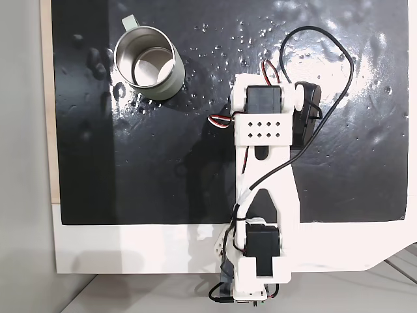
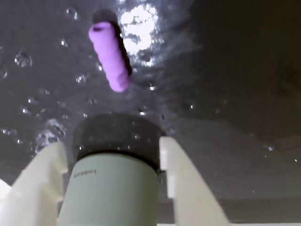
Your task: Grasp a pengrip and put it in the cup.
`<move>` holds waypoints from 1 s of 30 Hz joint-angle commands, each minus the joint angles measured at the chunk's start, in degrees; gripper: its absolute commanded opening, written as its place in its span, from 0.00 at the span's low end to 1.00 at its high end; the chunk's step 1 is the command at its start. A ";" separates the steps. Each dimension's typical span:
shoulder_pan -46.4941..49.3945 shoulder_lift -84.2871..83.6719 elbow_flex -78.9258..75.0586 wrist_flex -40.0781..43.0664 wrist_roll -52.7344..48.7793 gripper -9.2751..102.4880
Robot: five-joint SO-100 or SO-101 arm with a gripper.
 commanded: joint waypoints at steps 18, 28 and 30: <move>0.88 -14.59 -3.25 -9.40 -1.49 0.26; -0.53 -17.93 -3.08 -12.22 -2.46 0.26; -0.88 -17.93 -3.08 -12.83 -2.81 0.26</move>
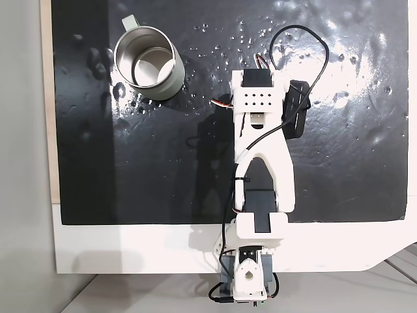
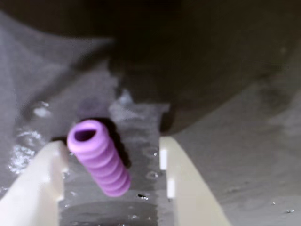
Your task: Grasp a pengrip and put it in the cup.
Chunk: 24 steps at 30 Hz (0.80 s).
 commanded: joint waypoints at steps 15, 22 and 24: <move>-2.55 4.48 -4.13 2.72 0.70 0.08; -4.22 15.47 -10.37 13.27 1.49 0.08; -3.96 18.54 -12.48 16.26 0.79 0.08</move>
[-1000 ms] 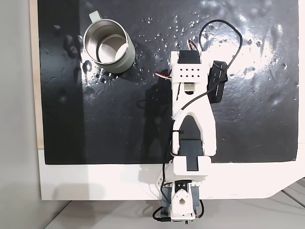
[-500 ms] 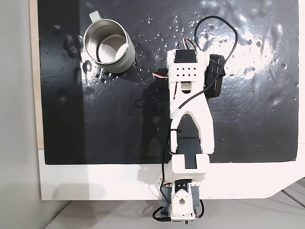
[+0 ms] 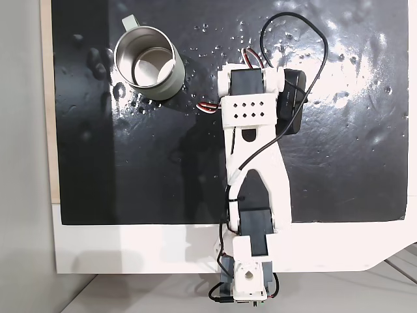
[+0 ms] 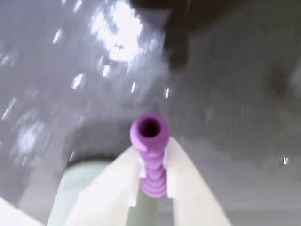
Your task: Grasp a pengrip and put it in the cup.
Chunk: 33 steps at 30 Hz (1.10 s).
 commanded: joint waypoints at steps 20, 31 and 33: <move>-8.70 15.29 -23.20 12.83 -3.78 0.08; -18.72 -2.29 -43.24 10.81 -5.62 0.08; -19.42 -5.27 -46.58 10.20 -5.89 0.08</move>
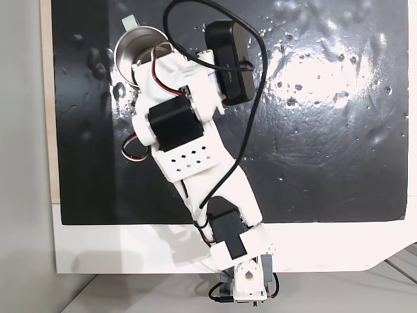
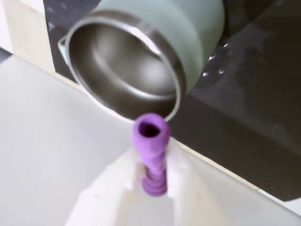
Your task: Grasp a pengrip and put it in the cup.
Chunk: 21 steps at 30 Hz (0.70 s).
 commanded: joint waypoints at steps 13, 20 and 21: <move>-3.43 -16.52 -23.03 -5.54 -1.41 0.08; -4.48 -18.19 -24.79 -5.71 -1.49 0.11; -4.48 -18.19 -24.87 -5.54 -1.49 0.18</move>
